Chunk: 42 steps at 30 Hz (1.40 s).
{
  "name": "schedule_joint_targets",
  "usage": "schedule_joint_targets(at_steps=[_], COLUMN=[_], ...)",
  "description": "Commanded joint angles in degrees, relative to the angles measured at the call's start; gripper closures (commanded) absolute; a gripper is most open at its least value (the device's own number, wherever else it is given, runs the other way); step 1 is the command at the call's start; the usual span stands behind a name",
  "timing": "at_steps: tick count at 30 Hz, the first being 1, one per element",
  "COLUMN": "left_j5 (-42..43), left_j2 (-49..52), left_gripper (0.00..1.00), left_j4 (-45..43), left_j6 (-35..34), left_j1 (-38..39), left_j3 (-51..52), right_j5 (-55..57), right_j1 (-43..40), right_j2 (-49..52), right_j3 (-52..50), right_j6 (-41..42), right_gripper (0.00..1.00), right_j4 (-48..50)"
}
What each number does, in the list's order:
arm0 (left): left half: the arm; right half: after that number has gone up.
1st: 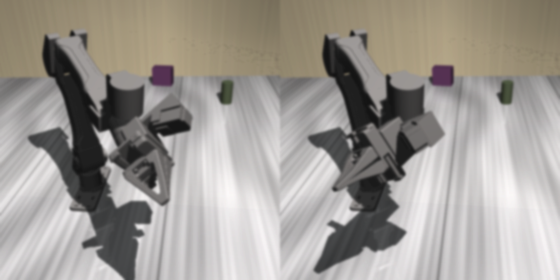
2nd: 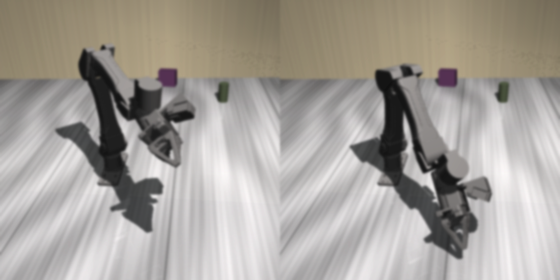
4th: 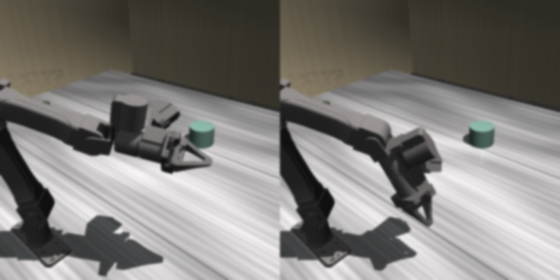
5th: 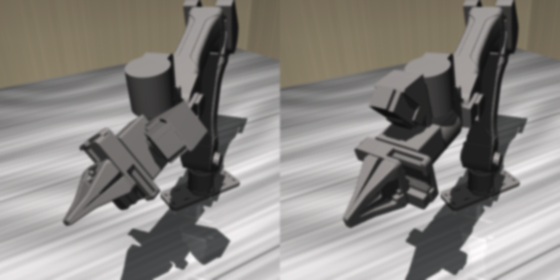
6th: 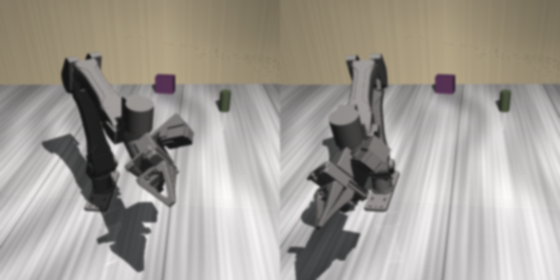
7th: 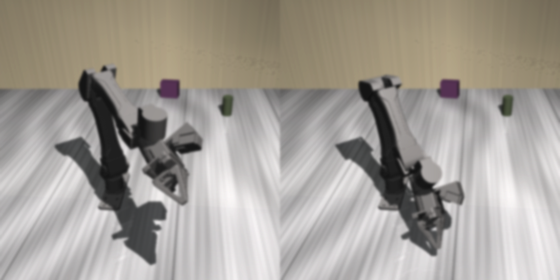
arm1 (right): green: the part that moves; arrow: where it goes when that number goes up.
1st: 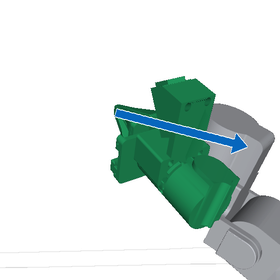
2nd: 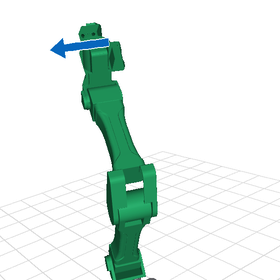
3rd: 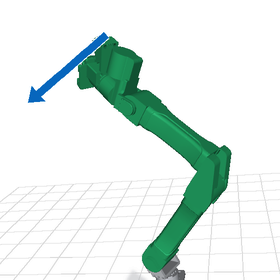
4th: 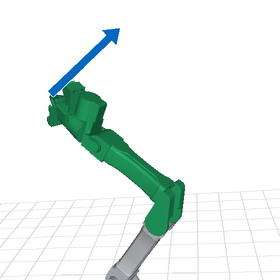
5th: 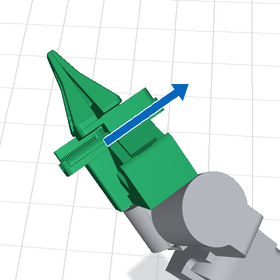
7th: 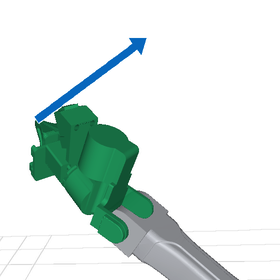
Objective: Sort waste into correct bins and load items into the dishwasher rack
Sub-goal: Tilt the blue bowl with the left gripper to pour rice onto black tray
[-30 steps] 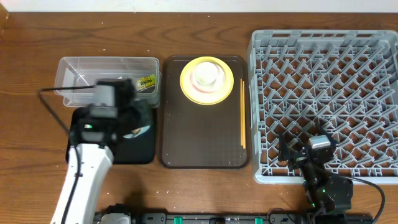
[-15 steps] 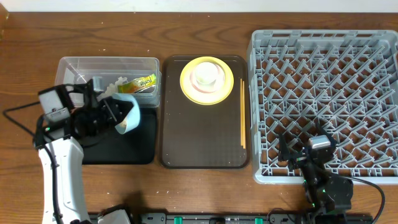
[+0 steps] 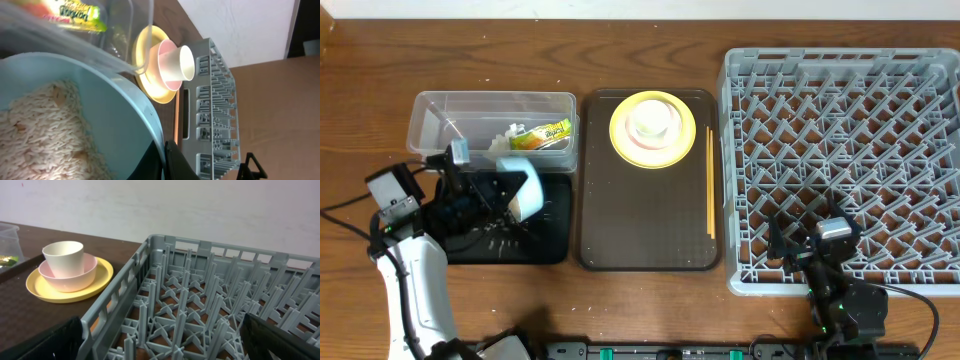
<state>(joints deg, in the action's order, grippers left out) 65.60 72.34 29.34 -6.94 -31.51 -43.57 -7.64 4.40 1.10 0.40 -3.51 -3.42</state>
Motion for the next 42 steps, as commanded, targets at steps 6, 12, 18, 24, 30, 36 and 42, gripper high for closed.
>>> schedule_joint_targets(at_steps=[6,12,18,24,30,36,42], left_j5=[11.9,16.1,17.4,22.4,24.4,24.4,24.4], left_j2=[0.3,0.3,0.3,0.3,0.3,0.3,0.3], left_gripper=[0.94,0.94,0.94,0.94,0.94,0.94,0.94], left_j4=[-2.6,-4.2,-3.8,-3.8,-3.8,-3.8,-6.0], left_j6=[2.3,2.2,2.3,2.2,2.2,-0.7,-2.0], left_j1=[-5.9,-11.1,-11.2,-11.2,-11.2,-11.2,-11.1], left_j3=[1.2,1.3,1.5,1.5,1.5,1.5,1.5], right_j5=[0.3,0.3,0.3,0.3,0.3,0.3,0.3], right_j1=[-0.3,-0.3,-0.3,-0.3,-0.3,-0.3,-0.3], right_j2=[0.0,0.0,0.0,0.0,0.0,0.0,0.0], right_j3=[-0.1,-0.1,-0.1,-0.1,-0.1,-0.1,-0.1], right_j6=[0.2,0.2,0.2,0.2,0.2,0.2,0.2], right_gripper=[0.01,0.01,0.01,0.01,0.01,0.01,0.01], right_j4=[-0.2,-0.2,-0.2,-0.2,-0.2,-0.2,-0.2])
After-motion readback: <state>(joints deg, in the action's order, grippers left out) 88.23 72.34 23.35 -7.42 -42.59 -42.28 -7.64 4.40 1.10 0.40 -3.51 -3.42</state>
